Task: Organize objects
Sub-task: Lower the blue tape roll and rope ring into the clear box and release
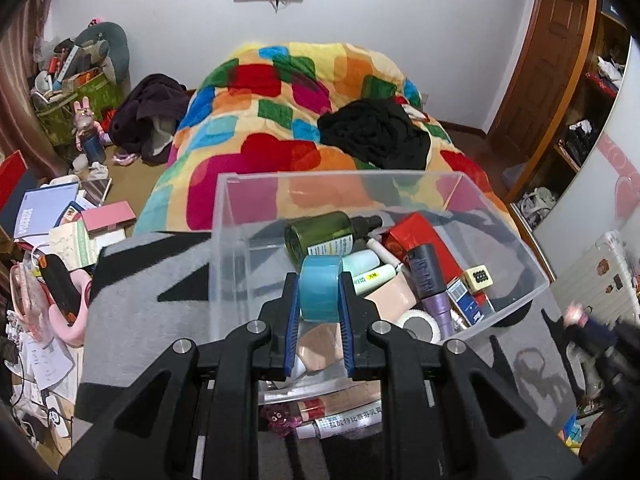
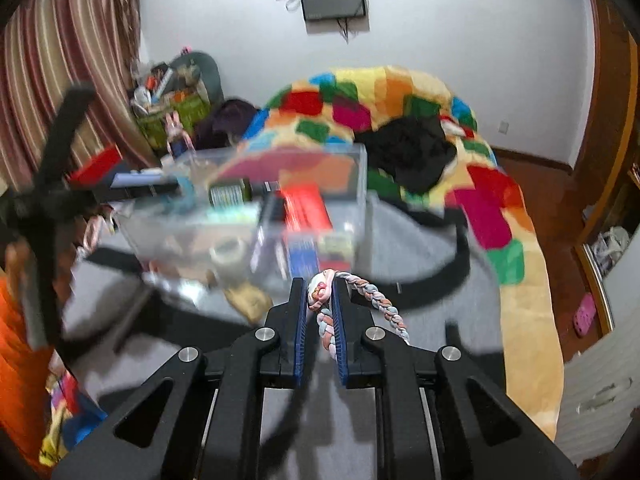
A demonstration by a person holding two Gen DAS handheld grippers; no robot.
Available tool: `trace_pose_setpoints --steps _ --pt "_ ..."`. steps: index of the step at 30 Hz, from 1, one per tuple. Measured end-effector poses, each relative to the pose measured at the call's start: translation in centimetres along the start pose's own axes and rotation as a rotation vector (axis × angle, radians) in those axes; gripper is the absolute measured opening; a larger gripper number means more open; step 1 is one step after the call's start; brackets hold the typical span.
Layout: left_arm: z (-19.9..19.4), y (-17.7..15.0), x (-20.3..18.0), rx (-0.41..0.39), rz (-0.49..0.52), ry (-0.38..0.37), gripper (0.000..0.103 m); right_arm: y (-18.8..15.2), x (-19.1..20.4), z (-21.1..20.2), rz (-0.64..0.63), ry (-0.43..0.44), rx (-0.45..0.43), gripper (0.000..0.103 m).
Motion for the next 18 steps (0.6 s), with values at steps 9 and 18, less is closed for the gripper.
trace_pose_setpoints --steps 9,18 --pt "0.3 -0.6 0.5 0.026 -0.042 -0.041 0.018 6.6 4.8 4.1 -0.104 0.028 -0.042 0.011" --pt "-1.4 -1.3 0.5 0.003 -0.025 -0.064 0.019 5.7 5.4 11.0 -0.113 0.015 0.111 0.012"
Point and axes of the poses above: each gripper's, at about its wrist camera, not at the fingertips, and z roughly the way its jaws point, x to its left, y to its top, the point moved 8 cm from there along z, roughly the way its jaws point, and after that the axes turned 3 degrees about -x, right-handed, at the moved point
